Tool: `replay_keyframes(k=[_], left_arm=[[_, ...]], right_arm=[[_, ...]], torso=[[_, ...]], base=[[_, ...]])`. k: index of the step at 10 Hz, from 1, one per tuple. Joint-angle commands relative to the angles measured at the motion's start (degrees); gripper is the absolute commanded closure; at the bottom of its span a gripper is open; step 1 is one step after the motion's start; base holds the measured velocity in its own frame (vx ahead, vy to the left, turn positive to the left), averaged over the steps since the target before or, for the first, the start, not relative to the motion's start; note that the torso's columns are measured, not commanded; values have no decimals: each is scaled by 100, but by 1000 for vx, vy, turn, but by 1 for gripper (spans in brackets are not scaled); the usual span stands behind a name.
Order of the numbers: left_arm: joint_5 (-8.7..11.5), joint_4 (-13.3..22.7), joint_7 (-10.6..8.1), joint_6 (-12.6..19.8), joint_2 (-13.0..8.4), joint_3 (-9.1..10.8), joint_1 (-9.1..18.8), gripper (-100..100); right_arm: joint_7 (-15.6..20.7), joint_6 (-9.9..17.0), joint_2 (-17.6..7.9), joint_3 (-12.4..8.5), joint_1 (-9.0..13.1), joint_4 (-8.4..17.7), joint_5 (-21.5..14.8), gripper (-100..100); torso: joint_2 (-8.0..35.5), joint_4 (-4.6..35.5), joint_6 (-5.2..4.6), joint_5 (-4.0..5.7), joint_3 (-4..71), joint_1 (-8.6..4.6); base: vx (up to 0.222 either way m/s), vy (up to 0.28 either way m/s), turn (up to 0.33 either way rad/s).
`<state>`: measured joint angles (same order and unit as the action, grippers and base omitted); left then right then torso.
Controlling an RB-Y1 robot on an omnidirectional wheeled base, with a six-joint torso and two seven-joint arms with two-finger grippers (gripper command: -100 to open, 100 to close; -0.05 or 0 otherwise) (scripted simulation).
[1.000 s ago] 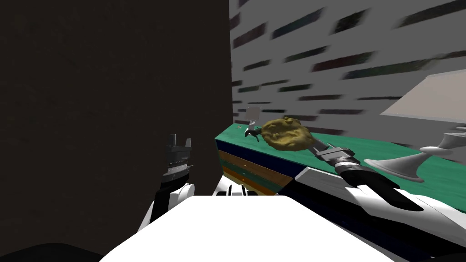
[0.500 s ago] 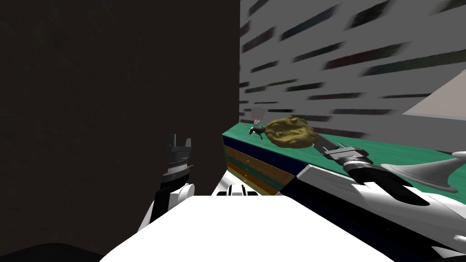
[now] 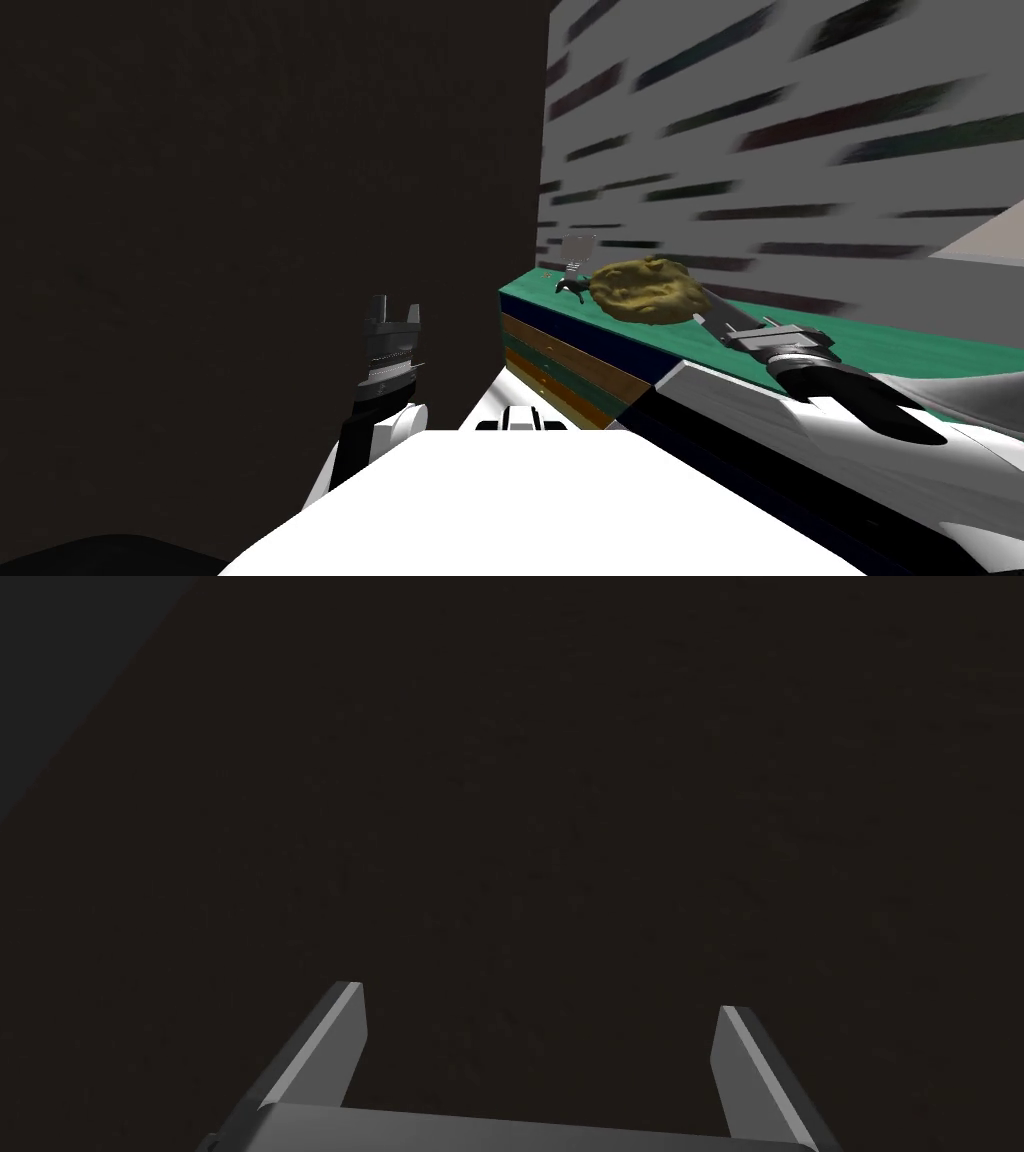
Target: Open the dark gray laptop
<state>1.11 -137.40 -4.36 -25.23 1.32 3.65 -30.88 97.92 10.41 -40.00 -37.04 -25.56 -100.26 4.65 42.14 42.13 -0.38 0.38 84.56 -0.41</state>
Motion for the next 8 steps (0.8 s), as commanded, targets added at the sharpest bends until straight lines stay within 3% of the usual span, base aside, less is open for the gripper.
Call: replay_keyframes(k=[1, 2, 3, 5, 6, 8], left_arm=[[0, 1, 0, 0, 0, 0, 2, 0], [0, 0, 0, 0, 0, 0, 1, 0], [0, 0, 0, 0, 0, 0, 0, 0], [0, 1, 0, 0, 0, 0, 1, 0], [0, 0, 0, 0, 0, 1, 0, 0], [0, 0, 0, 0, 0, 0, 1, 0]], right_arm=[[-174, 10, -108, -147, 150, 453, 22, 100], [-174, 10, -108, -147, 150, 572, 22, 100], [-334, -18, -211, -281, 345, 753, 26, 100], [-334, -18, -211, -281, 345, 1018, 26, 100], [-495, -46, -314, -416, 540, 1197, 29, 100], [-495, -46, -314, -416, 540, 1464, 29, 100]], torso=[[13, 8, 38, -13, -1, 3], [18, 11, 22, -17, -5, 10], [12, 6, -1, -8, -4, -1], [24, 12, 23, -17, -9, 17], [3, 5, 5, -13, 1, 10], [3, 6, 37, -19, 3, 23]], base=[[-132, 16, 211], [-64, 1, 30], [-138, 5, 306], [-108, 8, 106], [-127, 43, 290], [-89, 3, 120]])
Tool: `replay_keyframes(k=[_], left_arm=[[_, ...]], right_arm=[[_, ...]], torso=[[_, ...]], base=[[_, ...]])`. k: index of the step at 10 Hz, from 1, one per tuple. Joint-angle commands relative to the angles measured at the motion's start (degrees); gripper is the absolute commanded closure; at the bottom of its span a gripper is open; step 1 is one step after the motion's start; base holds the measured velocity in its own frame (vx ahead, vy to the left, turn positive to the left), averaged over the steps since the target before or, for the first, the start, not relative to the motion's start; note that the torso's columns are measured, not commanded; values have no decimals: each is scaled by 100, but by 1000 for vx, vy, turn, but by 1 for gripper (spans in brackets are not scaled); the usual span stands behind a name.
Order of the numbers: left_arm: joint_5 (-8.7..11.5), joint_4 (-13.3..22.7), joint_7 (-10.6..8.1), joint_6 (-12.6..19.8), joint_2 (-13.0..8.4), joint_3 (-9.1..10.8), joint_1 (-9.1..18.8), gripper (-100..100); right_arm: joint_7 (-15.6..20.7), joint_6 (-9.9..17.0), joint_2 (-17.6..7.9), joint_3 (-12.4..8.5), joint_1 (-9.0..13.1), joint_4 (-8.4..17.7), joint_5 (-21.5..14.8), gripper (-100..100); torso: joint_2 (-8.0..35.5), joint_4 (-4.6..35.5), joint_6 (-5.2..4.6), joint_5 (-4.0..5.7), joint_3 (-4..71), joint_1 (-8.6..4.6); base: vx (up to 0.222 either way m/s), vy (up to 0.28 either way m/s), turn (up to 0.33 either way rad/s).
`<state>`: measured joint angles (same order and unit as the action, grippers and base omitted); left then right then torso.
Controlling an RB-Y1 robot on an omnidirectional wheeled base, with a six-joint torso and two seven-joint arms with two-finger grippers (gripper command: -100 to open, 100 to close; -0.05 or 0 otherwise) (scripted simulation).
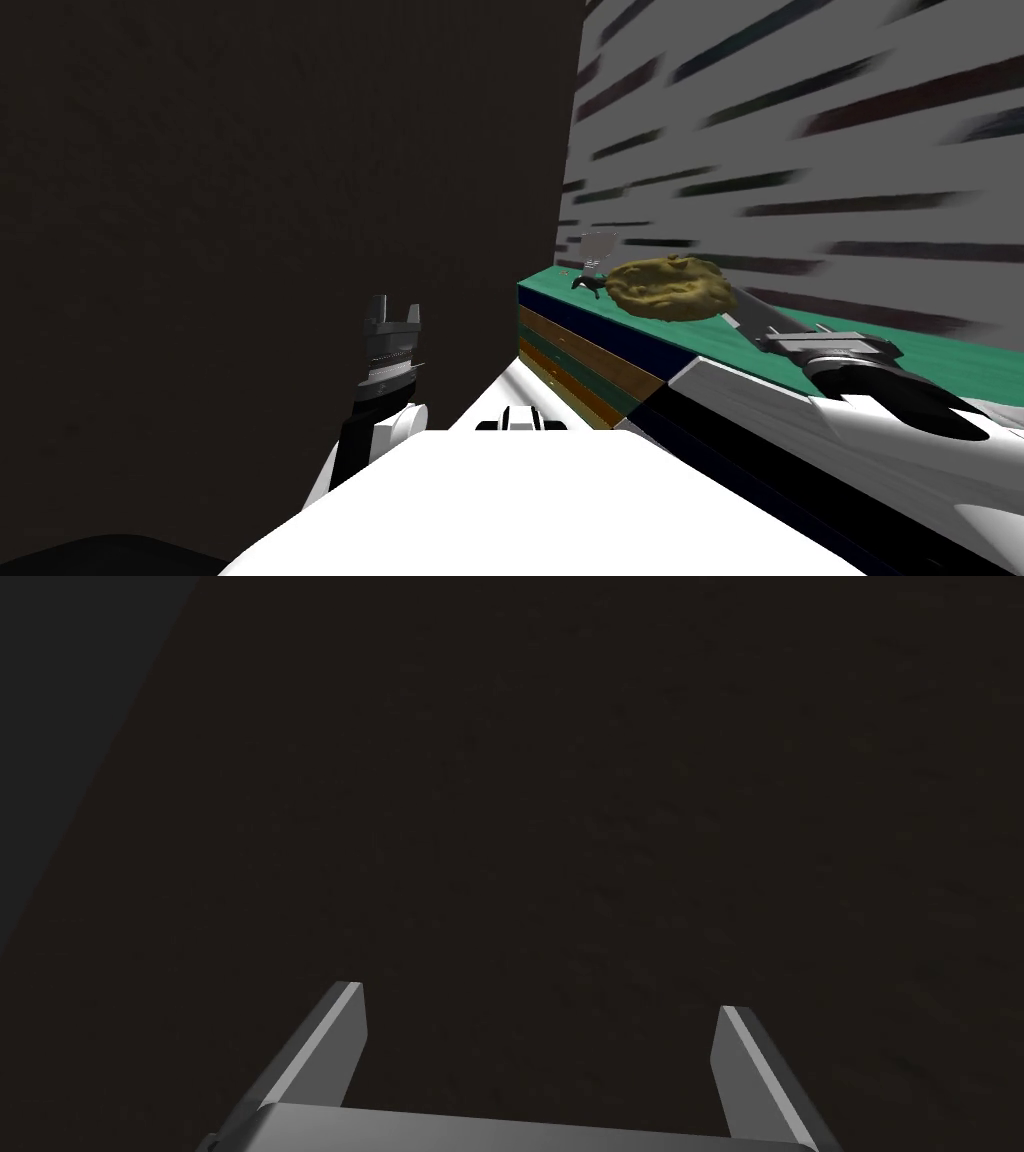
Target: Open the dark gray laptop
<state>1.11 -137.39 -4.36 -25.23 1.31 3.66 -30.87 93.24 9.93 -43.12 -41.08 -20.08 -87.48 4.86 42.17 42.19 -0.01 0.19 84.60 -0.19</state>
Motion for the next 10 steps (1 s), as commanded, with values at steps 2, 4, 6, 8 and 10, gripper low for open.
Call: replay_keyframes(k=[2, 4, 6, 8, 10], left_arm=[[0, 0, 0, 0, 0, 0, 1, 0], [0, 1, 0, 0, 0, 0, 1, 0], [0, 0, 0, 0, 0, 1, -2, 0], [0, 0, 0, 0, 0, 0, 0, 0], [0, 0, 0, 0, 0, 1, -2, 0]], right_arm=[[-188, -26, -104, -148, 187, 629, 12, 100], [-349, -54, -207, -283, 382, 990, 16, 100], [-510, -82, -310, -417, 577, 1236, 20, 100], [-510, -82, -310, -417, 577, 1525, 20, 100], [-545, -250, -394, -725, 717, 1685, -137, 100]], torso=[[12, 2, 7, 8, -5, -19], [13, 3, 22, -2, -7, 14], [-19, -5, -20, 4, 11, -9], [-2, 1, 14, -3, 2, 7], [-13, -3, -6, 5, 8, -15]], base=[[-131, 6, 238], [-168, 45, 290], [-84, 27, 133], [-88, 21, 136], [-65, -6, 155]])
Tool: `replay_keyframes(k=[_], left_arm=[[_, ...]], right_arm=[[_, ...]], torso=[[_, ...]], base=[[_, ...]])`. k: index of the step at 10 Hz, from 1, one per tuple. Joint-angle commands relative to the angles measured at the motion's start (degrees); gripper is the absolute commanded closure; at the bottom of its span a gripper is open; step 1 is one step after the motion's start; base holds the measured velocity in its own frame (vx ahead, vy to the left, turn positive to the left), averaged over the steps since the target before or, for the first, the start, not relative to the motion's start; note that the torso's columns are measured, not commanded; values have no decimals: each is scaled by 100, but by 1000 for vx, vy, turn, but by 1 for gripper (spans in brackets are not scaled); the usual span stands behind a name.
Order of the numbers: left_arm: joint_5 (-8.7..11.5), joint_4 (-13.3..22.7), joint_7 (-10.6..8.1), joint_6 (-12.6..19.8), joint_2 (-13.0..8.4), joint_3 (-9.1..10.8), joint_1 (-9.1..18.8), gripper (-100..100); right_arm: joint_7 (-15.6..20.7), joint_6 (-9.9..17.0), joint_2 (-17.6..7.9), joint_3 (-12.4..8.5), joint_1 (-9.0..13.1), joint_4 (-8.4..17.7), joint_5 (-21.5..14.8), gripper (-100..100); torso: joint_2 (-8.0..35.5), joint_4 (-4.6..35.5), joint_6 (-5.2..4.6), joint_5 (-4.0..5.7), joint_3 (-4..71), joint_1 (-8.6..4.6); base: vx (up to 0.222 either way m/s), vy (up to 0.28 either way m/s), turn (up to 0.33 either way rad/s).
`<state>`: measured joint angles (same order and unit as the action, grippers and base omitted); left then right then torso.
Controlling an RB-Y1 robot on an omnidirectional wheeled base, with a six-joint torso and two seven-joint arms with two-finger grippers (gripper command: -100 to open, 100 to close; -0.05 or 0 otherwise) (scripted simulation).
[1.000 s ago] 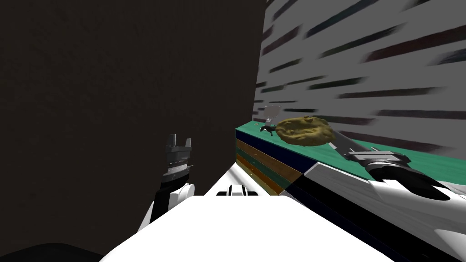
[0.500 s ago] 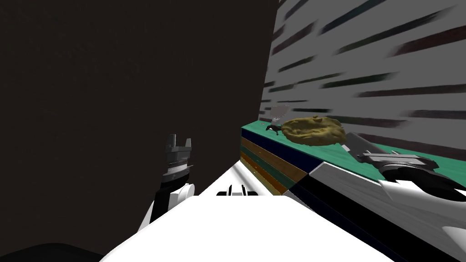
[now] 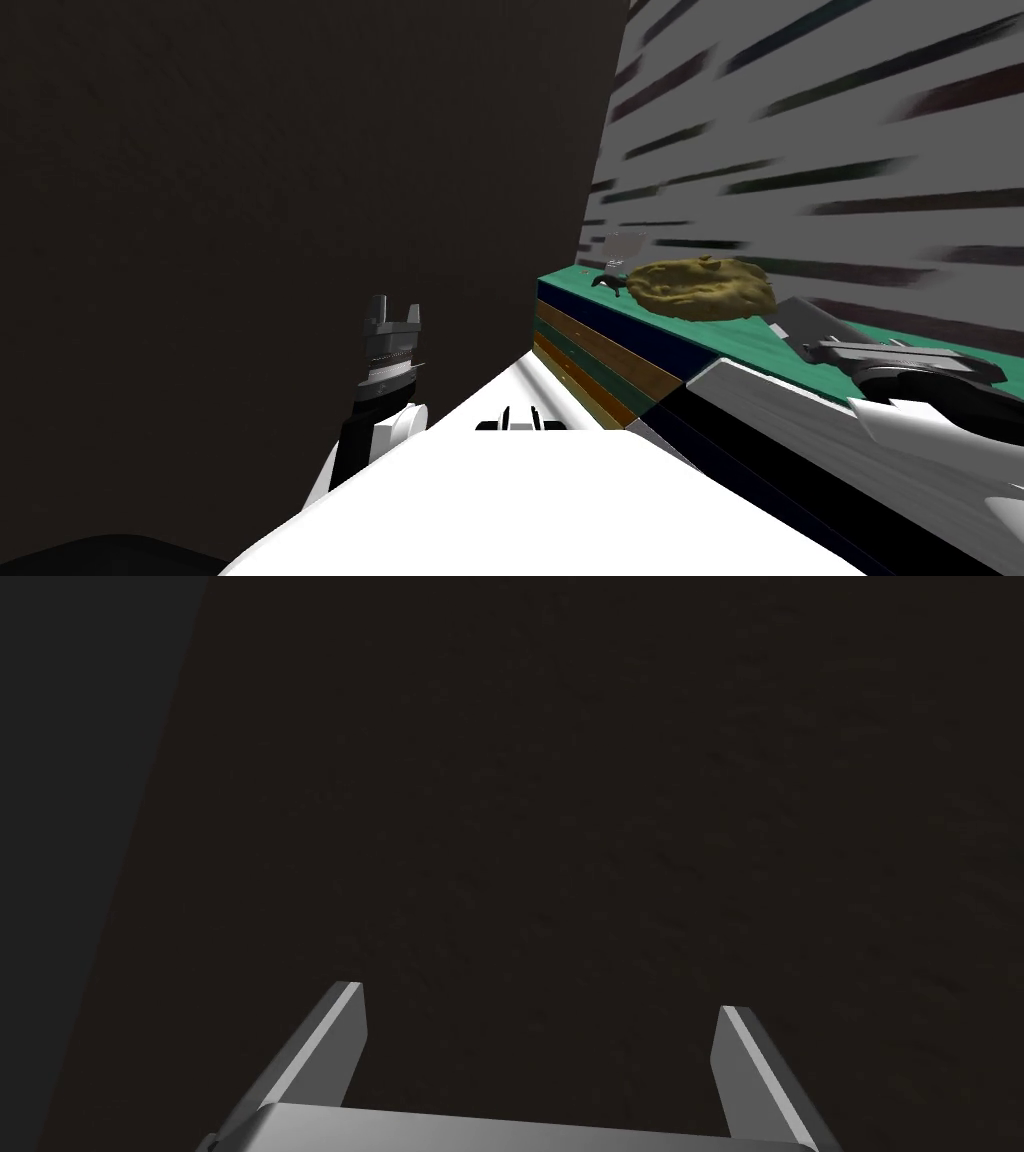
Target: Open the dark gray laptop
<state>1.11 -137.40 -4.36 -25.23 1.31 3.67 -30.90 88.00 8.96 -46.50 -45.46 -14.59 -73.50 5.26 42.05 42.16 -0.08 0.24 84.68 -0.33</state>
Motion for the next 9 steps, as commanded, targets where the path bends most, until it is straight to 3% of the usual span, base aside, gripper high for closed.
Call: replay_keyframes(k=[1, 2, 3, 4, 5, 6, 7, 8, 9], left_arm=[[0, 1, 0, 0, 0, 0, 2, 0], [0, 1, 0, 0, -1, 0, 2, 0], [0, 1, 0, 1, -1, 0, 3, 0], [0, 1, 0, 1, 0, 0, 2, 0], [0, 0, 0, 0, 0, 0, 0, 0], [0, 1, 0, 1, 0, 0, 2, 0], [0, 0, 0, 0, 0, 0, 1, 0], [0, 1, 0, 1, 0, 0, 3, 0], [0, 1, 0, 1, 0, 0, 1, 0]], right_arm=[[-20, -153, -56, -368, 168, 420, -177, 100], [-40, -305, -113, -579, 336, 583, -355, 100], [-40, -305, -113, -736, 336, 744, -355, 100], [-40, -305, -113, -736, 336, 823, -355, 100], [-60, -458, -169, -990, 504, 988, -532, 100], [-60, -458, -169, -1104, 504, 1260, -532, 100], [-80, -610, -225, -1303, 672, 1414, -709, 100], [-80, -610, -225, -1472, 672, 1580, -709, 100], [-80, -610, -225, -1472, 672, 1681, -709, 100]], torso=[[26, 10, 28, -13, -11, -1], [37, 16, 0, -17, -20, 11], [57, 23, 0, -30, -30, 30], [46, 22, -19, -35, -27, 49], [22, 15, -25, -36, -11, 49], [27, 15, 19, -42, -8, 46], [28, 16, -3, -36, -13, 45], [43, 20, 9, -42, -19, 49], [38, 20, -12, -43, -18, 49]], base=[[-142, -45, 261], [-192, -44, 326], [-156, -25, 190], [-60, -2, -7], [-123, -12, 300], [-133, -20, 207], [-181, 0, 309], [-158, -8, 178], [-59, -13, -9]])
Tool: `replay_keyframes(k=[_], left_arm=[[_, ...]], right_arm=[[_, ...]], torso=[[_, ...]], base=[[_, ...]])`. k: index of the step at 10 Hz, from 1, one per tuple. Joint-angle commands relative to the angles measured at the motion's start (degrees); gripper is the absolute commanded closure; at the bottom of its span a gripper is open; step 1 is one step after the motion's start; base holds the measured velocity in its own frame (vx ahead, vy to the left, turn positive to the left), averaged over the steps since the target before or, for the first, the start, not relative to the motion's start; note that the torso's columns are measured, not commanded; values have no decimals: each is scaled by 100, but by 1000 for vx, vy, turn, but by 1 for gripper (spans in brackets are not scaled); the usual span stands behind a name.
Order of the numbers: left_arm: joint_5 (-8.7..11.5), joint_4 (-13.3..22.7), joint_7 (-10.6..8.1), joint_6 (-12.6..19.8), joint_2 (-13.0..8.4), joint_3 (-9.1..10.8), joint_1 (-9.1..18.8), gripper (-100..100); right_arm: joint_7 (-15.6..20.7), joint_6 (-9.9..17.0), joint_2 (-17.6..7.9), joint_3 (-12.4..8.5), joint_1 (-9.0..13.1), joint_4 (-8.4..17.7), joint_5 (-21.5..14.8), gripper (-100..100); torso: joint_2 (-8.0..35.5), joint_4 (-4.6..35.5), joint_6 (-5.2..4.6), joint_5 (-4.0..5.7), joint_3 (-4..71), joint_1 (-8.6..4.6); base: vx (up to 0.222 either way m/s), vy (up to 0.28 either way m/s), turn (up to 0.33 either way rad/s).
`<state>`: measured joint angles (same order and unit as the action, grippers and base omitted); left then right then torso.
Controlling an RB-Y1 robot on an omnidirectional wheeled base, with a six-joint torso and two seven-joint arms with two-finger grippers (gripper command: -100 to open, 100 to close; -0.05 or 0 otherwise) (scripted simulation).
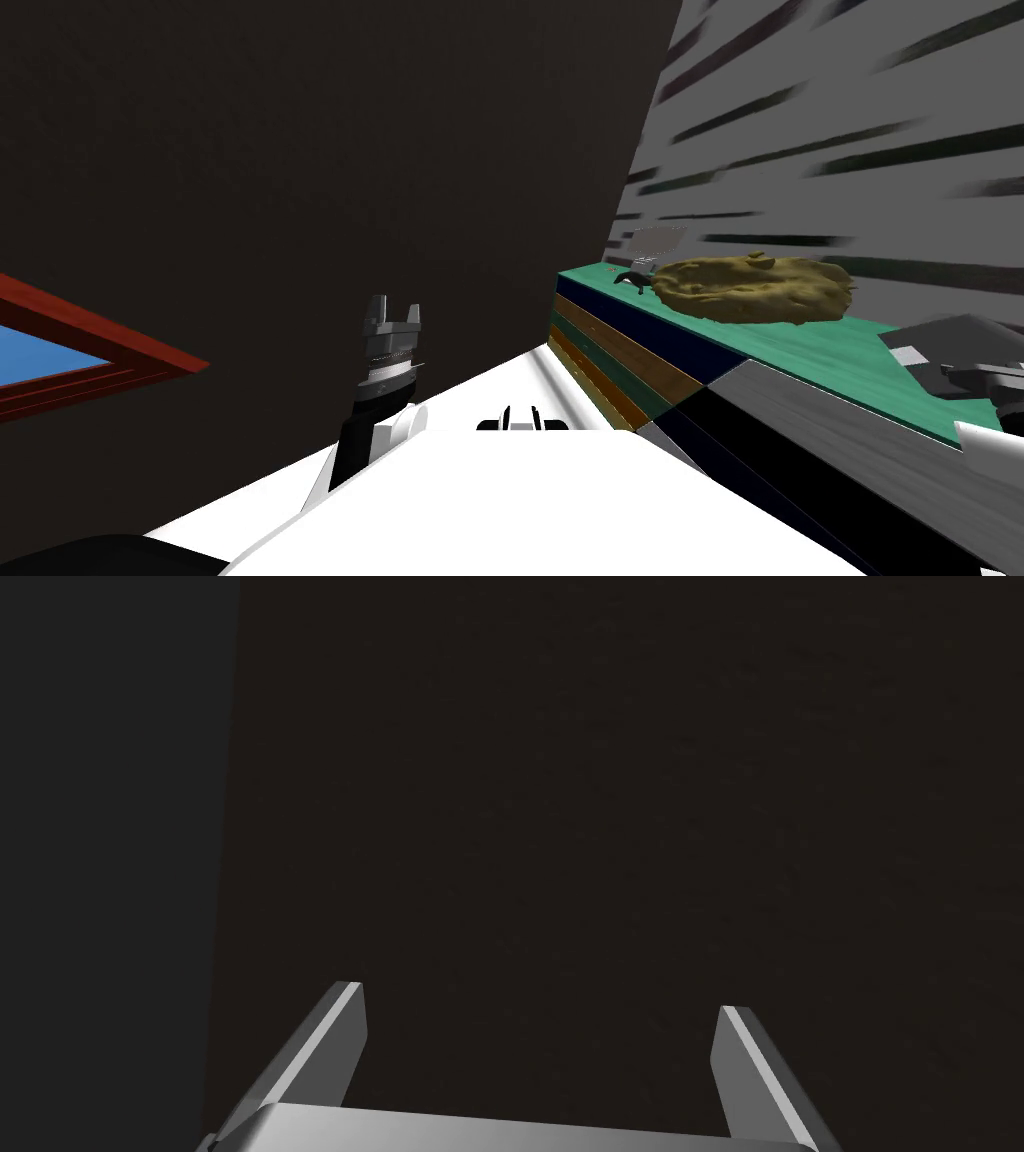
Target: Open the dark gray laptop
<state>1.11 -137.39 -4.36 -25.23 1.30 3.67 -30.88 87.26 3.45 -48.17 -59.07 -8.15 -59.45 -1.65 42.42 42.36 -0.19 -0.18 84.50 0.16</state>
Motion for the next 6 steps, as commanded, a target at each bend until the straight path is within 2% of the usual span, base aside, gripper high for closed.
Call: replay_keyframes(k=[1, 2, 3, 4, 5, 6], left_arm=[[0, 0, 0, 0, 0, 0, -1, 0], [0, 0, 0, 0, 0, 0, 1, 0], [0, 0, 0, 0, 0, 0, 0, 0], [0, 0, 0, 0, 0, 0, 1, 0], [0, 0, 0, 0, 0, 0, 0, 0], [0, 0, 0, 0, 0, 0, 1, 0]], right_arm=[[-27, -212, -115, -360, 196, 470, -195, 100], [-27, -212, -115, -479, 196, 696, -195, 100], [-47, -365, -171, -653, 364, 995, -373, 100], [-47, -365, -171, -829, 364, 1116, -373, 100], [-67, -517, -227, -1005, 532, 1272, -550, 100], [-67, -517, -227, -1185, 532, 1401, -550, 100]], torso=[[-22, -8, -8, 12, 11, -10], [-13, -8, 38, 12, 10, -13], [-20, -9, 14, 19, 11, -28], [-19, -11, 36, 34, 9, -39], [-14, -9, 1, 38, 4, -43], [3, -5, 18, 34, -6, -29]], base=[[-134, -5, 303], [-130, -2, 224], [-147, -1, 335], [-148, -4, 192], [-193, 34, 275], [-168, 31, 204]])
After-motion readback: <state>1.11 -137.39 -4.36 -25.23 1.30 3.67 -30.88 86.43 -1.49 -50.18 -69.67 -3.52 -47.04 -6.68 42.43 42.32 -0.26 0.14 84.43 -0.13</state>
